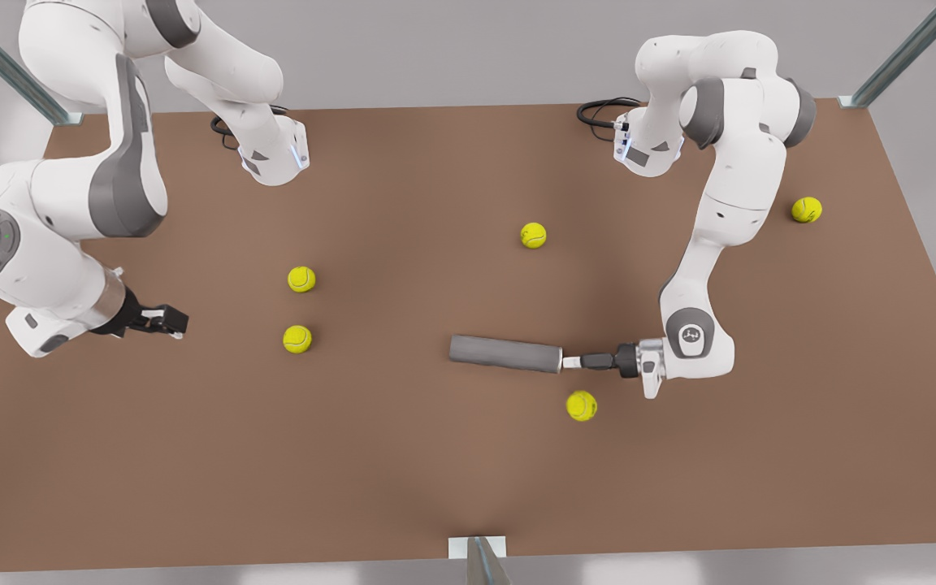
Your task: Put the tennis tube upright
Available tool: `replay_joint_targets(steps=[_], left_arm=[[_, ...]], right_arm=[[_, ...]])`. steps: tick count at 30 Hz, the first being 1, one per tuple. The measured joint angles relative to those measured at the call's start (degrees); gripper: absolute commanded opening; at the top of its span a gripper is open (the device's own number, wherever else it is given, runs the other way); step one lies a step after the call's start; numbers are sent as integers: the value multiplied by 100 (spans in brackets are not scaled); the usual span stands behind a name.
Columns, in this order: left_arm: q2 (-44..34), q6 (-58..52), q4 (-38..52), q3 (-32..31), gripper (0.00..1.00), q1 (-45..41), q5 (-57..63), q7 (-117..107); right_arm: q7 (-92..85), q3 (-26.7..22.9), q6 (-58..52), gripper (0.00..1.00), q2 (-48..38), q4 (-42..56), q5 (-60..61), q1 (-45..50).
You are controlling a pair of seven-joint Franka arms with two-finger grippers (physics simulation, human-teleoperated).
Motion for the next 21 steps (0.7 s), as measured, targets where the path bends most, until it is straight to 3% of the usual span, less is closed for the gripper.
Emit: replay_joint_targets(steps=[21], left_arm=[[164,-162,-114,-184,100,-47,57,680]], right_arm=[[24,-15,-5,100,0,18,-8,-60]])
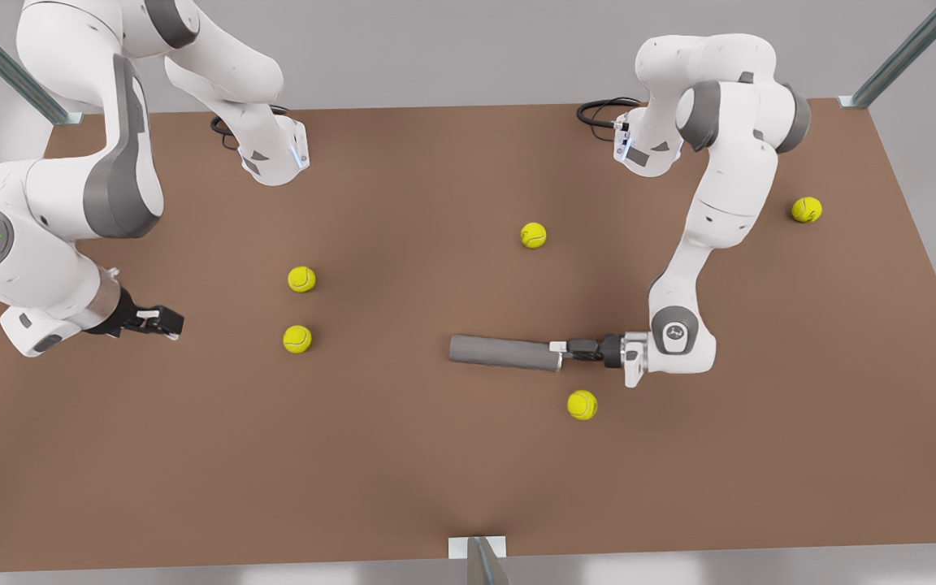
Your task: Put the tennis tube upright
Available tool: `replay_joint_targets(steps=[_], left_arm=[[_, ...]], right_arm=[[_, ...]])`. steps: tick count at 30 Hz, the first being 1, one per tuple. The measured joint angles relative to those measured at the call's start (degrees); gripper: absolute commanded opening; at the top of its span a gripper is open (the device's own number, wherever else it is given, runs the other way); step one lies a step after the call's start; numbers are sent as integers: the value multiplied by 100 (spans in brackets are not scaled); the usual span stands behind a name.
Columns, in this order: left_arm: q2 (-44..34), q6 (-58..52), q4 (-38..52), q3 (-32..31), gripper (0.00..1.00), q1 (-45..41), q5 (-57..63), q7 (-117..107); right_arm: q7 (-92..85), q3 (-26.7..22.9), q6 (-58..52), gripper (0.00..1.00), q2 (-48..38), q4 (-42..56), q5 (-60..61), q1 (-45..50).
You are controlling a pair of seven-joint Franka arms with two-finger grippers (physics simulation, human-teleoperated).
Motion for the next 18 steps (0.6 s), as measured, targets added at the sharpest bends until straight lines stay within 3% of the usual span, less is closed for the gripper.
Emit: replay_joint_targets(steps=[18], left_arm=[[0,-61,-80,-141,100,-6,-59,61]], right_arm=[[34,0,313,100,61,8,-2,2]])
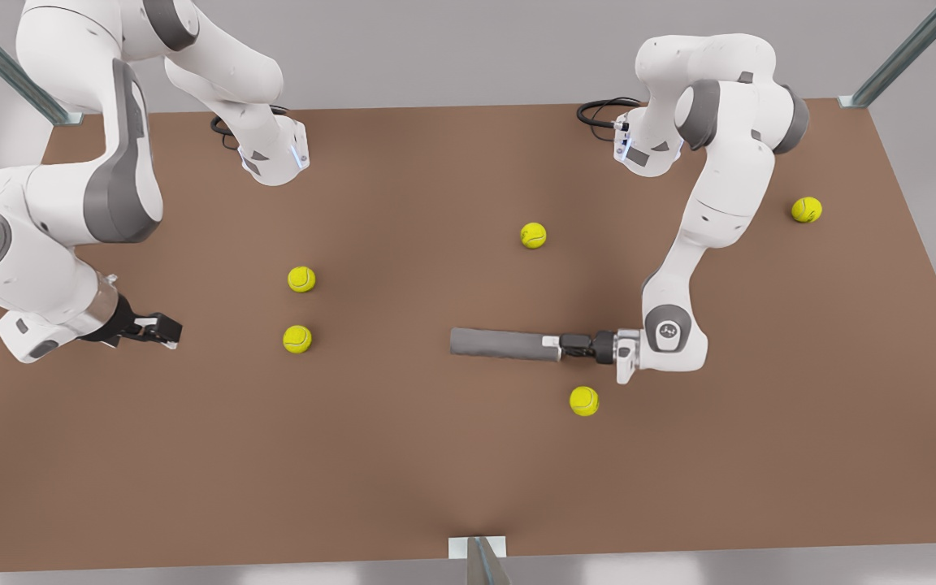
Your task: Put the tennis tube upright
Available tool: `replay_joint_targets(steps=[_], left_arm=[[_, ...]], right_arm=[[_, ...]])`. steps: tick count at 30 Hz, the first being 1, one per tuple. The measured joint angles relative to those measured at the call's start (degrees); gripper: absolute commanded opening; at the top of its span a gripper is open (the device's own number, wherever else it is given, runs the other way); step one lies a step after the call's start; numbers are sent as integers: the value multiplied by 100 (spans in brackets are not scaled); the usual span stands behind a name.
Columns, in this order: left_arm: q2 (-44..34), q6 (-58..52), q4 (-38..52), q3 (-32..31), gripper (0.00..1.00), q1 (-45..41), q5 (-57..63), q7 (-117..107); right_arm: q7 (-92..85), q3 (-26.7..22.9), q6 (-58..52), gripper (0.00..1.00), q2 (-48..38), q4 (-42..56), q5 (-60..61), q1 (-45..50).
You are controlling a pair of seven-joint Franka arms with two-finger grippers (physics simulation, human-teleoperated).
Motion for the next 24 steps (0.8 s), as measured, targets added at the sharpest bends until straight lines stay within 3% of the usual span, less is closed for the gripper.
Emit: replay_joint_targets(steps=[5,8,15,24], left_arm=[[0,-3,-90,-84,100,1,3,79],[0,-1,-98,-113,81,0,4,80],[9,0,-107,-123,58,0,8,115],[0,-158,-100,-123,44,9,27,115]], right_arm=[[-37,0,-9,100,-9,-8,64,-148],[-6,5,-12,100,-8,-17,54,-123],[-5,9,-9,100,-9,-11,28,-79],[1,18,-26,100,-10,2,18,-119]])
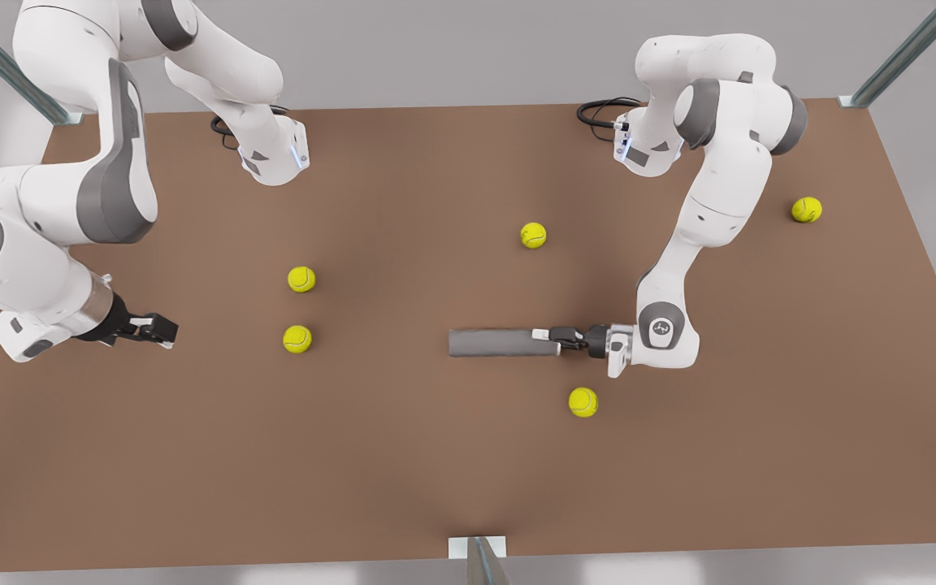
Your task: Put the tennis tube upright
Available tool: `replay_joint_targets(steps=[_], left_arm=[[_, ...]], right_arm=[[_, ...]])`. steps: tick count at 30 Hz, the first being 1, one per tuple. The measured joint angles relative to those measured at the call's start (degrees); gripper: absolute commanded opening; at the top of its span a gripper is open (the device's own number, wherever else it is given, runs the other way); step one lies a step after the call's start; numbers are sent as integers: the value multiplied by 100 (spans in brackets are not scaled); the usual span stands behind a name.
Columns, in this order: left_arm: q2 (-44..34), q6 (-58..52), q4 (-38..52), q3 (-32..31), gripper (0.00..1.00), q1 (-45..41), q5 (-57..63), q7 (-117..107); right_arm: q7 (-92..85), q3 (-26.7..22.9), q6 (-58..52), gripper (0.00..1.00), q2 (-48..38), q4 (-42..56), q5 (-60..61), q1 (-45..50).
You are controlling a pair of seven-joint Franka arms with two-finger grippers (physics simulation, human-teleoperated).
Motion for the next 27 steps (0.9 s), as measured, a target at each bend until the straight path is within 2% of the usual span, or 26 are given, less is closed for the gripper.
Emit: replay_joint_targets(steps=[6,16,27], left_arm=[[-8,-18,1,0,37,9,2,-18],[-78,-147,10,9,25,19,2,-62],[-210,-211,17,43,21,36,94,-170]], right_arm=[[-49,-3,-125,100,-6,-26,43,-233],[-40,17,-176,100,-3,-18,4,-78],[-76,-10,-132,100,1,7,29,-340]])
